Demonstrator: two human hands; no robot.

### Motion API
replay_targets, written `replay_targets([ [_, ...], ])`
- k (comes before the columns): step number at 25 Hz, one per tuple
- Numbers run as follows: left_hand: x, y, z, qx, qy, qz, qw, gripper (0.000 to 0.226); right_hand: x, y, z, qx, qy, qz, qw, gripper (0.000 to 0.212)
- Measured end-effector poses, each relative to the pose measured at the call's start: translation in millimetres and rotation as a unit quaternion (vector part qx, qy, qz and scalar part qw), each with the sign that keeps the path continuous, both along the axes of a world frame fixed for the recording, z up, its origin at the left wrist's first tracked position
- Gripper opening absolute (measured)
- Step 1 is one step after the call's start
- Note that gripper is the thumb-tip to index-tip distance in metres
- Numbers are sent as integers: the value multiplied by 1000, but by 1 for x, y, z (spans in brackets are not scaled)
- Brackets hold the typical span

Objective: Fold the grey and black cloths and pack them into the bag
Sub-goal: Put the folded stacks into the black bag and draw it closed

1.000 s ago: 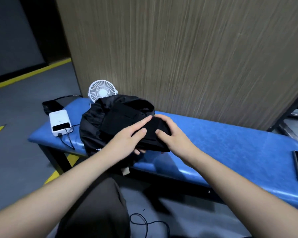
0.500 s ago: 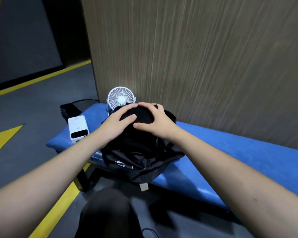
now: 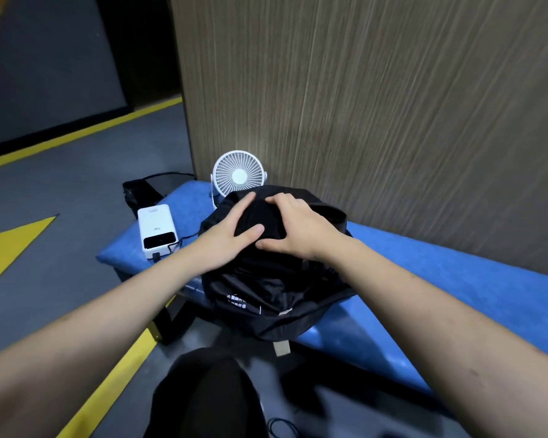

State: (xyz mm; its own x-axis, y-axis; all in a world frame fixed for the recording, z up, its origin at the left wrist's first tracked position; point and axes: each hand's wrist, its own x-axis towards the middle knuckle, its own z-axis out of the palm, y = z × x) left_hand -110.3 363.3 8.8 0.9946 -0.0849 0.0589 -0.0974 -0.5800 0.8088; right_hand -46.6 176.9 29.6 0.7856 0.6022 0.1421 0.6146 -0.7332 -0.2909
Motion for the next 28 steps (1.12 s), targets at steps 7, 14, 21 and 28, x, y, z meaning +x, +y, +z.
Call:
replay_targets([
  [7, -21, 54, -24, 327, 92, -109, 934, 50, -5, -2, -1, 4, 10, -5, 1000, 90],
  [14, -23, 34, -17, 524, 105, -178, 826, 82, -8, 4, 0, -21, -6, -9, 1000, 89],
  [21, -24, 46, 54, 335, -31, -187, 923, 18, -10, 8, -2, -31, -16, -11, 999, 90],
  [28, -44, 18, 87, 212, -54, -252, 943, 30, -13, 14, 7, -64, -21, -28, 997, 88],
])
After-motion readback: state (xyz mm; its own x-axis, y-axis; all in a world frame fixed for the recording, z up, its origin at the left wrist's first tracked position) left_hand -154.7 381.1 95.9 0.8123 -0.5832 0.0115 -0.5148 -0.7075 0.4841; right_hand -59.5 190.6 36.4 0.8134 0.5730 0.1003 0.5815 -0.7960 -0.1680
